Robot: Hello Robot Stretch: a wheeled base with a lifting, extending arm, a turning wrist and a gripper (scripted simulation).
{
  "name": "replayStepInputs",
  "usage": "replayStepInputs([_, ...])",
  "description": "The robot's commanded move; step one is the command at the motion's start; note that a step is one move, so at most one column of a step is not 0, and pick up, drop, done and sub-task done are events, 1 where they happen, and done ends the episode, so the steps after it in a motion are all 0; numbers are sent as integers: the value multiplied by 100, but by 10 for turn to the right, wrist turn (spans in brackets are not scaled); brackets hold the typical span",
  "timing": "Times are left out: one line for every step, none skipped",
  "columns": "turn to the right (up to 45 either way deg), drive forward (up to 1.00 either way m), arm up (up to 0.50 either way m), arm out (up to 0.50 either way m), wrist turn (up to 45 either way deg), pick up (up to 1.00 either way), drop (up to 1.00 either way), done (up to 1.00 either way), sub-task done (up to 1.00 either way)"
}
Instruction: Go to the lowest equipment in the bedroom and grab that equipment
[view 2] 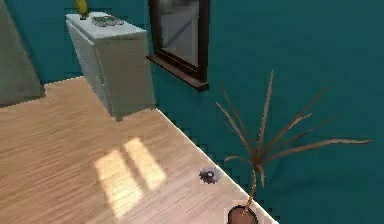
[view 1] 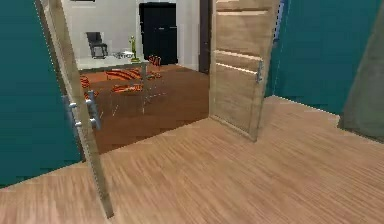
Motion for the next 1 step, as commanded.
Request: replayStepInputs([390, 0, 0, 0, 0, 0, 0, 0, 0])
